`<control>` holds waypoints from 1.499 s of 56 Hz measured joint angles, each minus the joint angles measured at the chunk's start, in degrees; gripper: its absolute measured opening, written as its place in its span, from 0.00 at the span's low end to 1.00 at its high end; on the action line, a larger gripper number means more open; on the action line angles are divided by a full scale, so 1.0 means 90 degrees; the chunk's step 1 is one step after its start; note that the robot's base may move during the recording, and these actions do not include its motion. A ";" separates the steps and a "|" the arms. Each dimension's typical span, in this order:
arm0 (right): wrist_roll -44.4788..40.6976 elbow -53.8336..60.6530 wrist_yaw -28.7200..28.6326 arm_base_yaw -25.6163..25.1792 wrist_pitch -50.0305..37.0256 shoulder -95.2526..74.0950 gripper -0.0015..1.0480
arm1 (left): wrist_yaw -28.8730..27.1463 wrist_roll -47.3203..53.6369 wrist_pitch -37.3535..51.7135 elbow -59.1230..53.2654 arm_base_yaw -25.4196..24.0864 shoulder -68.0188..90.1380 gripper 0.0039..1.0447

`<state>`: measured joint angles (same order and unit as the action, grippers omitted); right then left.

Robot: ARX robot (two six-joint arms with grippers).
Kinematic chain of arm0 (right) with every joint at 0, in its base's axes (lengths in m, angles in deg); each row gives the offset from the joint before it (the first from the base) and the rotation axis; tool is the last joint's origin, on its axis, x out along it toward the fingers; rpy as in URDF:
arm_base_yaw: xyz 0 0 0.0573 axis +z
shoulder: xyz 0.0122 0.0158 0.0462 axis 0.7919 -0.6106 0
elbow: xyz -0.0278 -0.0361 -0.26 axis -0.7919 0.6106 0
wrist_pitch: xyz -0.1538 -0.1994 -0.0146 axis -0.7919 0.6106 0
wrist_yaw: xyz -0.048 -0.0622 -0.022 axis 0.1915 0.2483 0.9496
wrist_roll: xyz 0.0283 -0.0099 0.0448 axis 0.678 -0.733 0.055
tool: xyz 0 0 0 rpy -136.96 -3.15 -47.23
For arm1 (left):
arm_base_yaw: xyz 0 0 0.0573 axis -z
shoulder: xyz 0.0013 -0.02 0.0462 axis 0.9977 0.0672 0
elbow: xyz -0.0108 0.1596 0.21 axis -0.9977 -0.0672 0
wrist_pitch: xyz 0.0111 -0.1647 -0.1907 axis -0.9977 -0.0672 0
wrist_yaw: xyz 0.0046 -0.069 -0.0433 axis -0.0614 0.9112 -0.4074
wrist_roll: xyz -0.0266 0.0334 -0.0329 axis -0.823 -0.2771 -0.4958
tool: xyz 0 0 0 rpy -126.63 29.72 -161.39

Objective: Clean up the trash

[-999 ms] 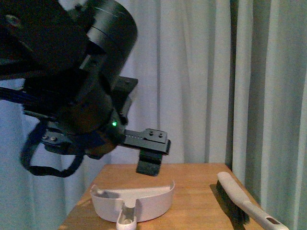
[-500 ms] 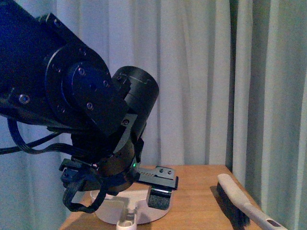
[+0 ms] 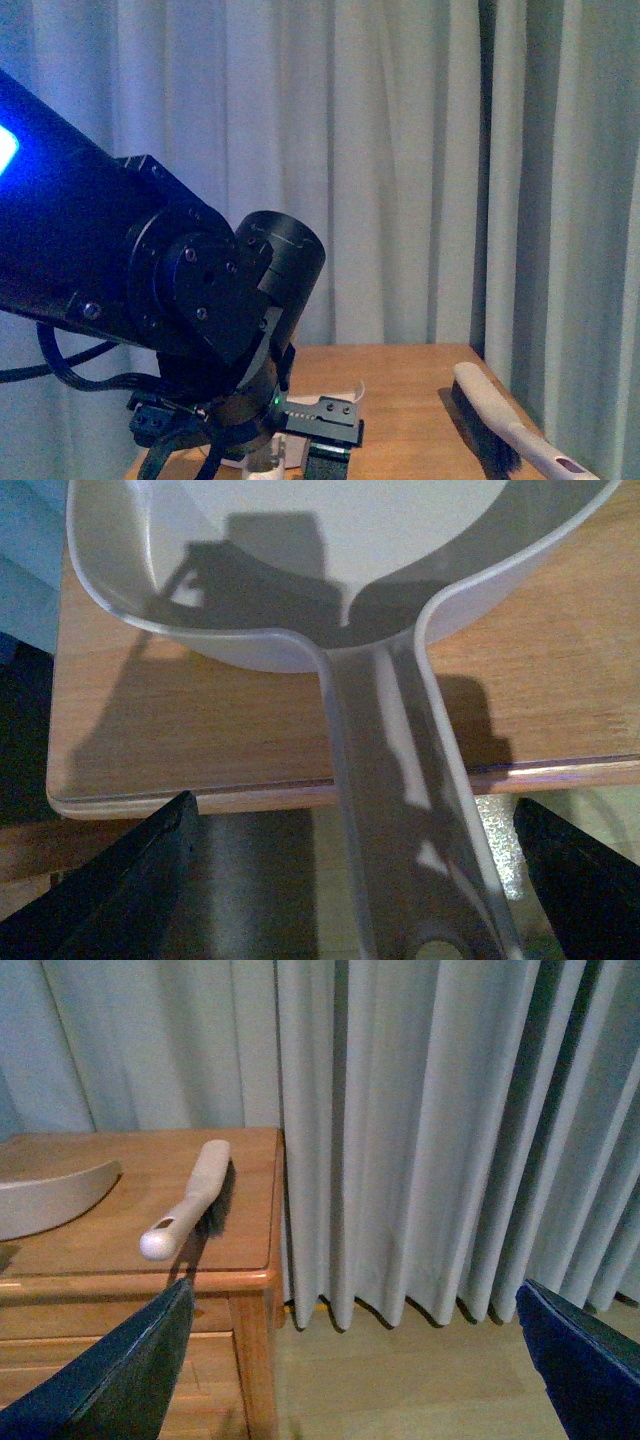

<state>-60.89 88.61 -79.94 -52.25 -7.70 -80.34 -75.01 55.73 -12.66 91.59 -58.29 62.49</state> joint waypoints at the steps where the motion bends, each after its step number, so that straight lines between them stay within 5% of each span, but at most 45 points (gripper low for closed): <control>1: -0.0002 0.0000 0.0000 0.0000 0.0000 0.0000 0.93 | 0.0000 0.0000 0.0002 -0.0002 -0.0002 0.0019 0.93; 12: -0.0002 0.0000 0.0000 0.0000 0.0000 0.0000 0.93 | -0.0012 -0.0002 0.0024 -0.0002 -0.0007 0.0107 0.93; 24: -0.0002 0.0000 0.0000 0.0000 0.0000 0.0000 0.93 | 0.0019 0.0002 0.0022 0.0000 -0.0007 0.0129 0.45; 31: -0.0002 0.0000 0.0000 0.0000 0.0000 0.0000 0.93 | 0.0041 0.0000 0.0024 0.0000 -0.0002 0.0129 0.27; 50: -0.0002 0.0000 -0.0002 0.0000 0.0000 0.0000 0.93 | 0.0083 0.0129 0.0304 -0.0311 0.0002 -0.0131 0.27; 84: -0.0002 0.0000 0.0000 0.0000 0.0000 0.0000 0.93 | 0.0503 0.1814 0.4908 -0.4216 -0.0746 -0.4483 0.27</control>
<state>-60.91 88.61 -79.94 -52.25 -7.70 -80.34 -70.49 72.06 31.51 53.65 -65.00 22.14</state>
